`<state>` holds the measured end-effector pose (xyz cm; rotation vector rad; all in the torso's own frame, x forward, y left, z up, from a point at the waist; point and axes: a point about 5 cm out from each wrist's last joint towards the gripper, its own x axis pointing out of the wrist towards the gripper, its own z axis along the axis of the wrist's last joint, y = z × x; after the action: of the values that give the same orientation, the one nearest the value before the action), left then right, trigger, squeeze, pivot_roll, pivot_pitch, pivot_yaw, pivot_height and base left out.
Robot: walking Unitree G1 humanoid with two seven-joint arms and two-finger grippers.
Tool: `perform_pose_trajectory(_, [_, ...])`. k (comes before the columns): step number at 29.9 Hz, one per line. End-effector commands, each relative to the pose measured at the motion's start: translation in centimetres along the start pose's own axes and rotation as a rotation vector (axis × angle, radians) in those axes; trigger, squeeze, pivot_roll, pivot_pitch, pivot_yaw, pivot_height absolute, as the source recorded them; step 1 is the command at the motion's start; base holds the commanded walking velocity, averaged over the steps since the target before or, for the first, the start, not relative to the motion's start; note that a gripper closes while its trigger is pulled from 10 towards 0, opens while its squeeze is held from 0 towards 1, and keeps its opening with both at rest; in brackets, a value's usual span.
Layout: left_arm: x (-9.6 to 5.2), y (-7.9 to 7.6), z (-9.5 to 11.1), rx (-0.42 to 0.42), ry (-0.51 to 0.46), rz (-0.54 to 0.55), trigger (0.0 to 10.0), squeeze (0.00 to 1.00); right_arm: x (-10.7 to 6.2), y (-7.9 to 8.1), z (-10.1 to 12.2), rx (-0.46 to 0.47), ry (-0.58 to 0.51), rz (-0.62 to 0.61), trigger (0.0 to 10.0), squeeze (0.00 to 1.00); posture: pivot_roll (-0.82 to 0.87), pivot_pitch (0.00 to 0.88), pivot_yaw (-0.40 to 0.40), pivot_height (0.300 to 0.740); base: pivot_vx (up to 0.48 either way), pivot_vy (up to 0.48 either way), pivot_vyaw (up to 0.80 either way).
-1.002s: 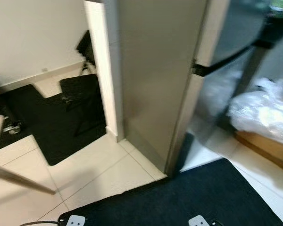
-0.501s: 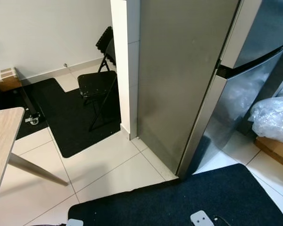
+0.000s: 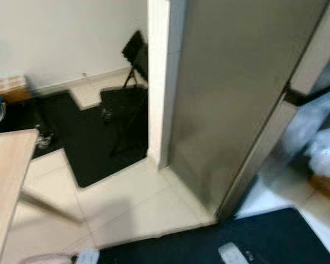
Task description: Restocking fridge
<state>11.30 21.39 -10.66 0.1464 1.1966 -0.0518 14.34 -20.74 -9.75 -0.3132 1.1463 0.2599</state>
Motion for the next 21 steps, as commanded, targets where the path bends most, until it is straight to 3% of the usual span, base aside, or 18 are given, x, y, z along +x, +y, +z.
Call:
perform_pose_trajectory(1, [0.05, -0.55, -0.15, 0.006, 0.004, -0.013, 10.0, 0.0, -0.18, -0.22, -1.17, 0.021, 0.039, -0.003, 10.0, 0.0, -0.02, 0.0, 0.017, 0.74, 0.281, 0.0, 0.0])
perform_pose_trajectory(11, [0.05, -0.64, -0.24, 0.002, 0.006, -0.017, 10.0, 0.0, -0.17, -0.15, -1.4, 0.022, 0.061, -0.012, 10.0, 0.0, -0.02, 0.0, 0.018, 0.74, 0.285, 0.0, 0.0])
perform_pose_trajectory(21, [0.06, -0.75, -0.22, 0.002, 0.005, -0.022, 10.0, 0.0, -0.19, -0.2, -1.59, 0.041, 0.073, -0.024, 10.0, 0.0, -0.02, 0.0, 0.018, 0.74, 0.285, 0.0, -0.79])
